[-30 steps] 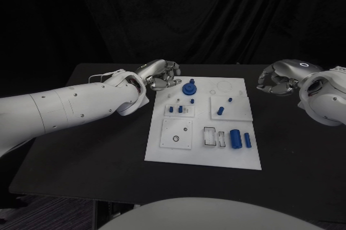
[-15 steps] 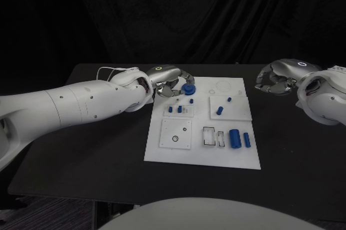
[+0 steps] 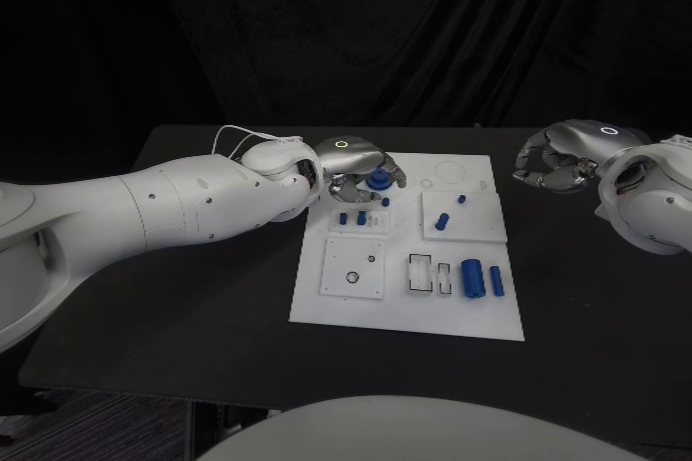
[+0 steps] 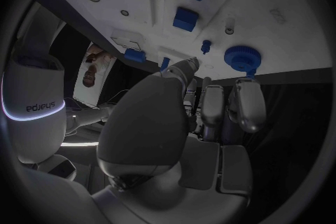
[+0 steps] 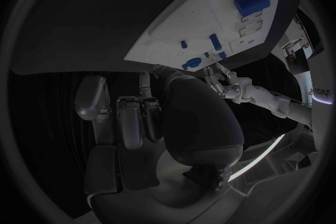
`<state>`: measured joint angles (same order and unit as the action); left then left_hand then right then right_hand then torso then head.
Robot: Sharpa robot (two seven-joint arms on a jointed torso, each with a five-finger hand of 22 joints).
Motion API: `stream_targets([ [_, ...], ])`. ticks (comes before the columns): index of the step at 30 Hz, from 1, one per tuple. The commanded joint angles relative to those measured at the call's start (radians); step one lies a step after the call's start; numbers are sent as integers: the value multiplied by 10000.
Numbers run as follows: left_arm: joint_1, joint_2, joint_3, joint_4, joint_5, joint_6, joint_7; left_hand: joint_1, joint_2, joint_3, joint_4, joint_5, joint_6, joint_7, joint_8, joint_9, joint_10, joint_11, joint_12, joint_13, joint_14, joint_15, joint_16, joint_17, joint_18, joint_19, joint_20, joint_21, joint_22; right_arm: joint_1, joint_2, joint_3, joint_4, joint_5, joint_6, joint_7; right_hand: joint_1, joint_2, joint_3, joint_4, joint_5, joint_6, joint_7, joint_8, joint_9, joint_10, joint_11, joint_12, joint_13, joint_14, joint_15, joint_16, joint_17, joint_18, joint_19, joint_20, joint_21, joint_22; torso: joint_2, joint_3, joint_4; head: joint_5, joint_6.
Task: Assemble the parts on the task board
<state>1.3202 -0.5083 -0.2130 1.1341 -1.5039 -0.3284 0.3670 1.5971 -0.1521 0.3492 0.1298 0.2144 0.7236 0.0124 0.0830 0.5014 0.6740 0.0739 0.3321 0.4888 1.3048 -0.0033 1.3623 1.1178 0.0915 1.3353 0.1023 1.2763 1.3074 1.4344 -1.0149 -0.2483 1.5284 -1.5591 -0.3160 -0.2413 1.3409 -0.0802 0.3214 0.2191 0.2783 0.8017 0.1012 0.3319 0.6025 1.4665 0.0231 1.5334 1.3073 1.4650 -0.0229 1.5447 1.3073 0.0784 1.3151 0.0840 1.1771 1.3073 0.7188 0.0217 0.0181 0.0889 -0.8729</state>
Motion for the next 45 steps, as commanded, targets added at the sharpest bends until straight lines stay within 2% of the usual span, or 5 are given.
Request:
stream_targets([
  [1, -16, 87, 11, -36, -306, 110, -61, -80, -15, -80, -25, 94, 108, 33, -55, -91, 199, 46, 164, -12, 93, 10, 38, -16, -154, 86, 19, 49, 1581, -28, 16, 7, -6, -32, -184, 32, 68, 38, 10, -59, 52, 61, 4, -28, -14, 274, -19, -56, 2191, 780, -70, -33, 2254, 126, -3, -5, -11, 1401, 48, 1, -35, 23, 3],
  [4, -16, 152, 11, -63, -312, 139, -96, -76, 2, -90, -55, 132, 163, 45, -64, -175, 324, 62, 295, 20, 98, 15, 42, -31, -165, 133, 30, 80, 1602, -29, 17, 7, -1, -32, -175, 35, 68, 38, 10, -59, 52, 61, 4, -28, -14, 274, -19, -56, 2191, 780, -70, -33, 2254, 126, -3, -5, -11, 1401, 64, 10, -49, 30, 3],
  [10, -20, 313, 11, -203, -317, 325, -201, -109, 22, -116, -93, 165, 415, 130, -2, -293, 434, 85, 523, 109, 84, 31, 40, -77, -159, 133, 47, 37, 1605, -28, 11, 8, 7, 93, -162, 35, 69, 42, 15, -66, 52, 73, 0, -23, -15, 254, -21, -70, 2177, 762, -72, -53, 2229, 132, -16, -6, -40, 1394, 47, 10, -9, -11, 3],
  [25, -176, 485, 13, -339, -926, 668, -464, -306, 27, -276, -130, 86, 833, 171, 168, -396, 314, 110, 1067, 496, 12, 63, 28, -198, -142, 102, 83, -84, 1595, -27, 4, 8, 42, 261, -189, 39, 70, 43, 16, -68, 52, 75, 0, -23, -15, 264, -21, -65, 2182, 767, -72, -48, 2235, 129, -8, -6, -27, 1398, 52, 23, -58, -7, 3],
  [45, -278, 685, 13, -739, -1015, 580, -449, -234, 162, 30, -365, 901, 1173, 256, 309, -433, -11, 133, 1251, 646, -82, 67, 10, -335, -128, 77, 77, -177, 1594, -28, 38, 8, -10, 267, -54, 13, 73, 50, 24, -79, 53, 83, 3, -22, -20, 249, -21, -78, 2169, 750, -74, -66, 2212, 134, -18, -7, -53, 1393, 39, -1, -24, -56, 3],
])
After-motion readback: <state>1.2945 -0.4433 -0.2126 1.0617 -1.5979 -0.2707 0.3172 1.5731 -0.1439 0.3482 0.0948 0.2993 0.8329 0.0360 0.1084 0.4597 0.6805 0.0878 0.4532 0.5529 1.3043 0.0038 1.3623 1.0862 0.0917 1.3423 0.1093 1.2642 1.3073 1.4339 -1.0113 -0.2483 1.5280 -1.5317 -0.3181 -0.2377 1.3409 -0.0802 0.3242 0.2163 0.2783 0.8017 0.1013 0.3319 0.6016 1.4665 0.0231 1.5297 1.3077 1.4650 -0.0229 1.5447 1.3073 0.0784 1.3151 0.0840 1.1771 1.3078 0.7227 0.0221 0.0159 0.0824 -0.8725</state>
